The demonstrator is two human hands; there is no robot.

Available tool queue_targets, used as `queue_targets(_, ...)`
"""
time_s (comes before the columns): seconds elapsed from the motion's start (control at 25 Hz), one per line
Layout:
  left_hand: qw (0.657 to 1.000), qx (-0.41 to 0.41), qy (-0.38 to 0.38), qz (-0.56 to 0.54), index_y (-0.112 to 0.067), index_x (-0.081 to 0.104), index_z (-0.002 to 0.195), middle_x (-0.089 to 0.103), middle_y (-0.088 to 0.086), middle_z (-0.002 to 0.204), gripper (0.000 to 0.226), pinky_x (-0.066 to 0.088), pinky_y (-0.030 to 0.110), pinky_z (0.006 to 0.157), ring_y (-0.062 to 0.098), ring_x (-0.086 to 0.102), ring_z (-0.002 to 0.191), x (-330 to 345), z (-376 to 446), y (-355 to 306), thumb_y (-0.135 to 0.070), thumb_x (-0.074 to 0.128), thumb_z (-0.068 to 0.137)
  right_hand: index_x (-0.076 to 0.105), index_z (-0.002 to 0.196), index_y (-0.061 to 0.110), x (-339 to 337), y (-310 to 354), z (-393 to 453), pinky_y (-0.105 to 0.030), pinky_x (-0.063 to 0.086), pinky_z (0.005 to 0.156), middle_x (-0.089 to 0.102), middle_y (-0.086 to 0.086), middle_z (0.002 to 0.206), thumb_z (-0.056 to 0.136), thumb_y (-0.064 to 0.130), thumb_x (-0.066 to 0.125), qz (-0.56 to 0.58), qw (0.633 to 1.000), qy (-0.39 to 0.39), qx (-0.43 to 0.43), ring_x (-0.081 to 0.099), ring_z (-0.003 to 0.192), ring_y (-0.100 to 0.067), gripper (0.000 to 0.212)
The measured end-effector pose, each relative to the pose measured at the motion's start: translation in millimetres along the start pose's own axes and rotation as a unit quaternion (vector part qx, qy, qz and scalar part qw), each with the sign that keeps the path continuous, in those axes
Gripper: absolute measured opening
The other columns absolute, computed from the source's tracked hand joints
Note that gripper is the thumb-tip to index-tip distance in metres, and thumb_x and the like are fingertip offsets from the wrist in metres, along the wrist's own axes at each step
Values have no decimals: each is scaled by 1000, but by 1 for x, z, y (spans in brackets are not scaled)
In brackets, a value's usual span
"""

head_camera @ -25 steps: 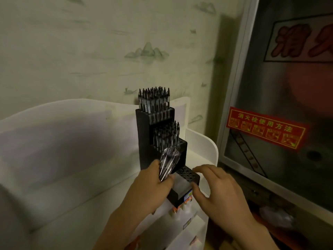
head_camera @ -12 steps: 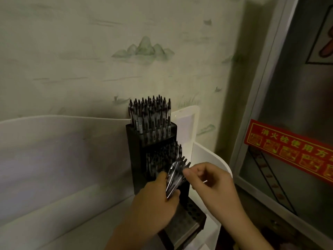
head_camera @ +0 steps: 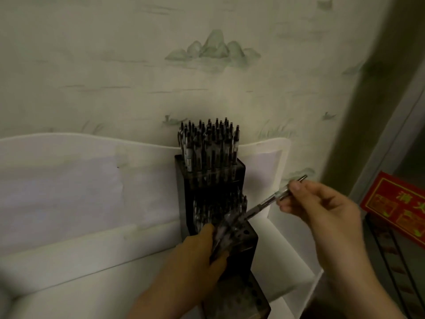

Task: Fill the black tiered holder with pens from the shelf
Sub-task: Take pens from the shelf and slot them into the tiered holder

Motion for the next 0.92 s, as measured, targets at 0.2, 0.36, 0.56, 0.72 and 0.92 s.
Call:
queue_targets(0.2, 998, -23, -52, -37, -37, 47, 109, 64, -18, 94, 23, 54, 20, 72, -4, 61, 81, -13, -5, 7, -44, 56, 90, 73, 92, 23, 9, -13, 13, -24, 58, 71, 73, 5, 76, 82, 23, 71, -144, 985, 28, -92, 70, 70, -10, 10)
queue_targets(0.36, 996, -12, -77, -46, -39, 48, 93, 62, -19, 77, 11, 41, 8, 55, -10, 59, 75, -23, -9, 5, -38, 59, 88, 69, 86, 39, 22, -35, 11, -14, 53, 71, 71, 14, 76, 82, 25, 74, -207, 966, 57, -146, 69, 73, -4, 16)
queue_targets(0.56, 995, -15, -87, -50, -36, 47, 86, 62, -12, 73, 13, 38, 10, 51, -5, 59, 70, -25, -13, 4, -40, 59, 88, 70, 91, 34, 33, -48, 8, -3, 46, 70, 70, 19, 77, 84, 26, 73, -264, 943, 82, -185, 66, 77, 2, 11)
queue_targets(0.72, 995, -14, -94, -42, -35, 47, 87, 62, -12, 75, 12, 39, 12, 52, -5, 59, 72, -25, -14, 5, -42, 57, 88, 69, 84, 36, 37, -47, 15, -2, 44, 66, 69, 16, 69, 81, 28, 75, -275, 939, 110, -178, 66, 70, 3, 10)
queue_targets(0.92, 994, -10, -94, -55, -37, 48, 88, 62, -14, 75, 12, 38, 11, 52, -4, 59, 70, -28, -15, 4, -43, 57, 87, 72, 71, 24, 43, -62, 16, -8, 47, 60, 68, 11, 63, 79, 27, 80, -349, 916, 166, -110, 63, 64, 2, 12)
Point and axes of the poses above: each hand's wrist, its own z-axis towards the middle knuckle, its own x-axis out of the palm, y = z × x, the point moved 4 cm from there along z, towards the middle knuckle
